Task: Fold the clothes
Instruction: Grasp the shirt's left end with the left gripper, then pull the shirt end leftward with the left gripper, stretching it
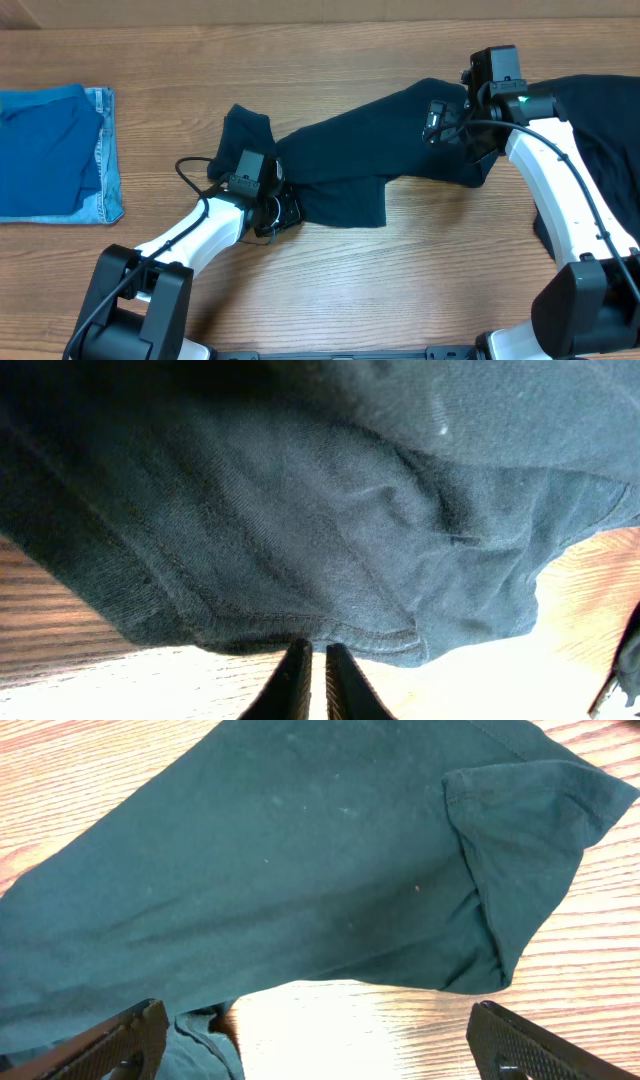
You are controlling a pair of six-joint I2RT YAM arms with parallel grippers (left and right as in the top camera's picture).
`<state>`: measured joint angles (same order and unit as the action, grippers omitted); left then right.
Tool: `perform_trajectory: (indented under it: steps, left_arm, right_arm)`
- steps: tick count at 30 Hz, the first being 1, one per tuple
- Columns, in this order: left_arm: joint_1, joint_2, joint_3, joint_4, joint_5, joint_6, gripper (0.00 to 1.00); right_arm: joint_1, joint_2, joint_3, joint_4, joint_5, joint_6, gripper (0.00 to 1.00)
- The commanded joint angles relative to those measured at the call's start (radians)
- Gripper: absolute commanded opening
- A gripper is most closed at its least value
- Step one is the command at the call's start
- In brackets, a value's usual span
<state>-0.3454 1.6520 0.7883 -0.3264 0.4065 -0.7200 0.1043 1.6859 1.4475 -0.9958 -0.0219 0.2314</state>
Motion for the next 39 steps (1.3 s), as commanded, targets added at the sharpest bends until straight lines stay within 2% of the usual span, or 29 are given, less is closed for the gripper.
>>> perform_trajectory:
  steps: [1,2,3,5,10,15,18,21,22,23,28,31,34,39]
  left_arm:
    - [-0.002,0.01,0.019,-0.047,-0.014,-0.038,0.54]
    - [-0.002,0.01,0.019,-0.055,-0.018,-0.048,0.58]
    - [-0.002,0.01,0.019,-0.055,-0.022,-0.059,0.66]
    - [-0.003,0.01,0.019,-0.064,-0.05,-0.101,0.72]
    - [-0.003,0.01,0.019,-0.051,-0.106,-0.156,0.74]
    - [-0.023,0.011,0.019,-0.023,-0.159,-0.195,0.55]
    - [-0.043,0.011,0.019,0.003,-0.2,-0.201,0.51]
    - [-0.048,0.011,0.019,0.006,-0.207,-0.201,0.24]
    - [-0.048,0.011,0.019,0.006,-0.207,-0.201,0.18]
    - [-0.048,0.011,0.019,0.006,-0.207,-0.201,0.06]
    - [-0.048,0.01,0.019,0.006,-0.202,-0.191,0.04]
    - [-0.046,-0.011,0.038,-0.026,-0.196,-0.137,0.04]
    - [-0.034,-0.078,0.081,-0.127,-0.248,-0.072,0.04]
    - [0.0,-0.274,0.191,-0.372,-0.451,0.056,0.04]
  right_arm:
    - [-0.005,-0.02,0.018,0.002,0.002,0.0,1.0]
    - [-0.005,-0.02,0.018,0.002,0.002,0.0,1.0]
    - [-0.005,-0.02,0.018,0.002,0.002,0.0,1.0]
    - [-0.005,-0.02,0.018,0.002,0.002,0.0,1.0]
    - [-0.005,-0.02,0.018,0.002,0.002,0.0,1.0]
    - [-0.005,-0.02,0.018,0.002,-0.006,0.0,1.0]
    - [-0.005,-0.02,0.018,0.0,-0.006,0.001,1.0]
    - [-0.005,-0.02,0.018,-0.003,-0.006,0.001,1.0]
    - [-0.005,-0.02,0.018,-0.003,-0.006,0.0,1.0]
    - [-0.005,-0.02,0.018,-0.003,-0.006,0.0,1.0]
    - [-0.005,-0.02,0.018,-0.007,-0.006,0.0,1.0]
    - [-0.005,-0.02,0.018,-0.012,-0.005,0.0,1.0]
    - [-0.005,-0.02,0.018,-0.021,-0.005,0.0,1.0]
    - [-0.005,-0.02,0.018,-0.034,-0.005,0.0,1.0]
